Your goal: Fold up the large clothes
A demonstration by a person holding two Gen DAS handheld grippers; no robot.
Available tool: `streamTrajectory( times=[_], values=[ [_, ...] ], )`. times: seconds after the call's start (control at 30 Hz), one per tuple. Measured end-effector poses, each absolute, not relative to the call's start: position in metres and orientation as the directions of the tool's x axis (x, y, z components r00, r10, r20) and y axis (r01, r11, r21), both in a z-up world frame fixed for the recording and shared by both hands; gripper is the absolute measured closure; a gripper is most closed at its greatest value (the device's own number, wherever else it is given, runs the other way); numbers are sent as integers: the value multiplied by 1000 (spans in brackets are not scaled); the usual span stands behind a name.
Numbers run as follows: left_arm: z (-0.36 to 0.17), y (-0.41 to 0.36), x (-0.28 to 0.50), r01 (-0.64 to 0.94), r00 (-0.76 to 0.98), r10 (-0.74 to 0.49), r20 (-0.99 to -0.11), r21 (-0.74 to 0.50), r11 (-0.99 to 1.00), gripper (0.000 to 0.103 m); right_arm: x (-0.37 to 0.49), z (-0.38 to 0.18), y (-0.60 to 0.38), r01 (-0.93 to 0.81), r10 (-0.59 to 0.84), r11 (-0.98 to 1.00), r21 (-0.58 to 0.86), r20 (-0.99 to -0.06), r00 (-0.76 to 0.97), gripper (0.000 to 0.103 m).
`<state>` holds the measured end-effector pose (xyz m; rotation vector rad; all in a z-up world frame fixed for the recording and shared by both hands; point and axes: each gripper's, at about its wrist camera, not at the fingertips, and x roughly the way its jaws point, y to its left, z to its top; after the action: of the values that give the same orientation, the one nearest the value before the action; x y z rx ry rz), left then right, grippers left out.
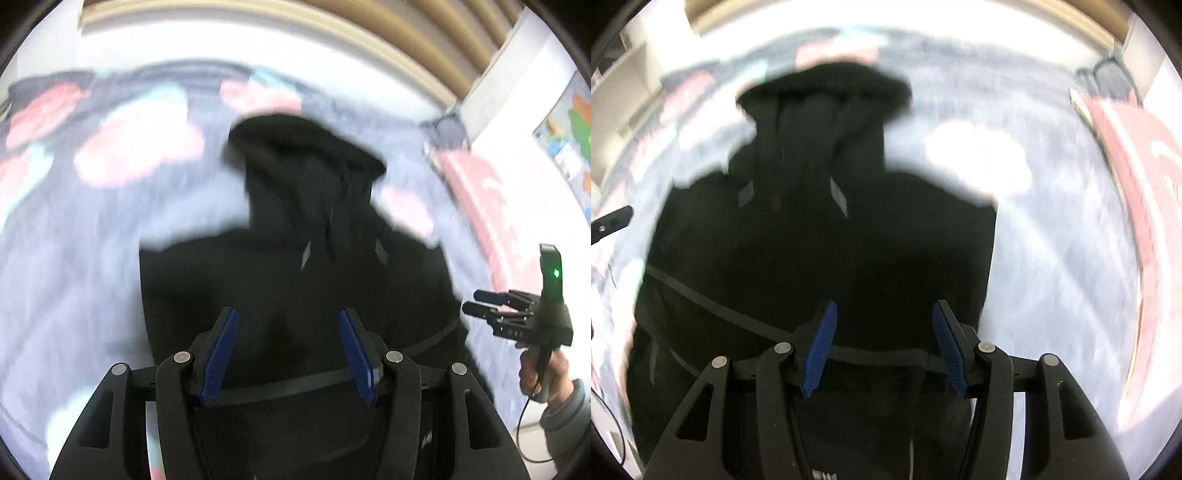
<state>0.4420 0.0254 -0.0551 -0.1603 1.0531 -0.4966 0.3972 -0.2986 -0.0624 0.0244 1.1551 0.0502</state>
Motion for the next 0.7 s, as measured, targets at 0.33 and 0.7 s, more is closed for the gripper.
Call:
streamTrajectory(
  times=[0.33,0.7],
  values=[
    [-60,9,585,212,472,-420,-775,-362,908,45,549,-55,-332,70,144,975,210,-842,520,46],
    [-135,-40,677,174,449,-282,-848,-226,958,45,646,-122,-344,159,164,952,262,-874,458,47]
  ],
)
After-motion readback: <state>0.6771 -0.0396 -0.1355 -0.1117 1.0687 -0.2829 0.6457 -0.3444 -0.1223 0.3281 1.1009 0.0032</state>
